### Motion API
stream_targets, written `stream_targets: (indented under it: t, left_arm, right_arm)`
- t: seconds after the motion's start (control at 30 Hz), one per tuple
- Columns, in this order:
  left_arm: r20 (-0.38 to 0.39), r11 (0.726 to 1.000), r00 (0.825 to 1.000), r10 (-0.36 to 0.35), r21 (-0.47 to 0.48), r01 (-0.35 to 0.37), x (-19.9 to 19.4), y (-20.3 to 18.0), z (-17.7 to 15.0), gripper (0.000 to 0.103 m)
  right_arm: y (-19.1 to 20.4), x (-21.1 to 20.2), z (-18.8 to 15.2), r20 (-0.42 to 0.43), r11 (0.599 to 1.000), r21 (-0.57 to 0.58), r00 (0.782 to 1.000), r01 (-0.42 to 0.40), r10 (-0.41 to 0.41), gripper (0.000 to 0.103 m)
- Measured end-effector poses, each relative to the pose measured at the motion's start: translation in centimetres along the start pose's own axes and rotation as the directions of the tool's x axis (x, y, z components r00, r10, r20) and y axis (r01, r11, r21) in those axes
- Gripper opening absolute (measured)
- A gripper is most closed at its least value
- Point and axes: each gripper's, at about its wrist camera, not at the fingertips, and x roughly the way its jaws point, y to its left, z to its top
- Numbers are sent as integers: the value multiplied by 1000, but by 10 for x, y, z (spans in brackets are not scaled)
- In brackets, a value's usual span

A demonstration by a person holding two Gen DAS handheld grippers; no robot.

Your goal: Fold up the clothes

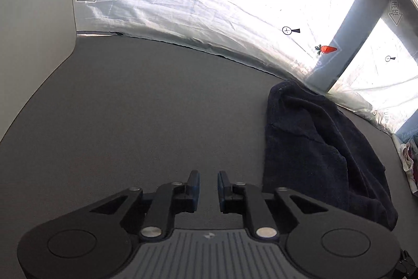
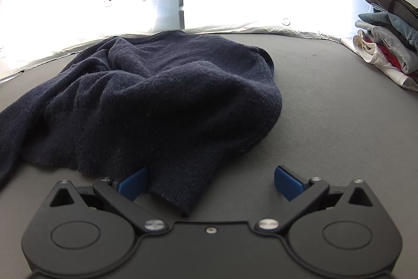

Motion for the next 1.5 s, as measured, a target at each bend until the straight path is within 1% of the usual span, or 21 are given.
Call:
stream_targets:
  t: [0.07, 0.1, 0.2, 0.3, 0.4, 0.5, 0.57, 0.6, 0.63, 0.67, 0.7, 0.87, 1.0, 1.03, 1.1, 1.17, 1.23, 1.3, 1.37, 1.47, 1.5]
  left_arm:
    - [-49, 1000, 998, -28, -6, 28, 13, -10, -11, 33]
    - [-71, 999, 997, -32, -17, 31, 20, -14, -16, 41]
    - [-80, 999, 996, -46, -16, 45, 27, -27, -32, 53]
    - [-90, 995, 991, -102, -27, 99, 30, -29, -41, 70]
    - [-108, 988, 982, -152, -53, 147, 35, -28, -49, 72]
    - [-130, 985, 980, -154, -97, 142, 43, -26, -60, 72]
    - [-130, 985, 982, -134, -124, 118, 46, -27, -66, 63]
    - [-127, 987, 985, -117, -122, 101, 46, -29, -67, 49]
    - [-130, 989, 986, -101, -120, 85, 46, -29, -66, 24]
    - [-130, 991, 988, -83, -119, 68, 45, -29, -65, 10]
    - [-118, 991, 991, -65, -122, 51, 43, -28, -62, 3]
    - [13, 982, 999, -39, -184, 41, 15, -12, -32, 2]
    - [149, 977, 989, 5, -212, 27, -11, -1, 7, 2]
    - [188, 979, 981, 37, -205, 2, -18, 1, 20, 2]
    - [286, 974, 953, 102, -222, -38, -35, 10, 47, 1]
    - [385, 957, 904, 187, -278, -80, -50, 23, 72, 0]
    - [445, 928, 842, 305, -337, -159, -60, 41, 94, 0]
    - [450, 906, 814, 367, -372, -203, -63, 61, 109, 0]
    - [447, 901, 824, 347, -403, -160, -66, 73, 111, 0]
    - [406, 930, 874, 268, -347, -124, -55, 67, 96, 5]
    - [364, 947, 901, 235, -293, -128, -44, 58, 84, 9]
  right_arm:
    - [0, 0, 0, 0, 1000, 2, 1000, 2, -2, 103]
    - [0, 0, 0, 0, 1000, 4, 1000, 3, -3, 103]
    - [0, 0, 0, 0, 1000, 6, 1000, 7, -7, 103]
    - [0, 0, 0, 1, 1000, 7, 1000, 6, -6, 103]
    - [-1, 0, 0, 1, 1000, 8, 1000, 5, -5, 103]
    - [-1, 0, 0, 1, 1000, 8, 1000, 4, -4, 103]
    - [-1, 0, 0, 1, 1000, 8, 1000, 4, -4, 103]
    - [-1, 0, 0, 1, 1000, 9, 1000, 3, -3, 103]
    - [-1, 0, 0, 1, 1000, 9, 1000, 3, -3, 103]
    - [-1, 0, 0, 1, 1000, 9, 1000, 3, -3, 103]
    - [-1, 0, 0, 1, 1000, 9, 1000, 3, -3, 103]
    - [-1, 0, 0, 1, 1000, 9, 1000, 3, -3, 103]
    - [-1, 0, 0, 1, 1000, 9, 1000, 3, -3, 103]
    - [-1, 0, 0, 1, 1000, 9, 1000, 3, -3, 103]
    - [-1, 0, 0, 1, 1000, 9, 1000, 3, -3, 103]
    - [-2, 0, 0, 1, 1000, 8, 1000, 3, -3, 103]
    - [-2, 0, 0, 1, 1000, 8, 1000, 3, -3, 103]
    - [-2, 0, 0, 1, 1000, 8, 1000, 3, -3, 103]
    - [-2, 0, 0, 1, 1000, 8, 1000, 3, -3, 103]
    - [-2, 0, 0, 1, 1000, 7, 1000, 3, -3, 103]
    - [-2, 0, 0, 1, 1000, 7, 1000, 4, -4, 103]
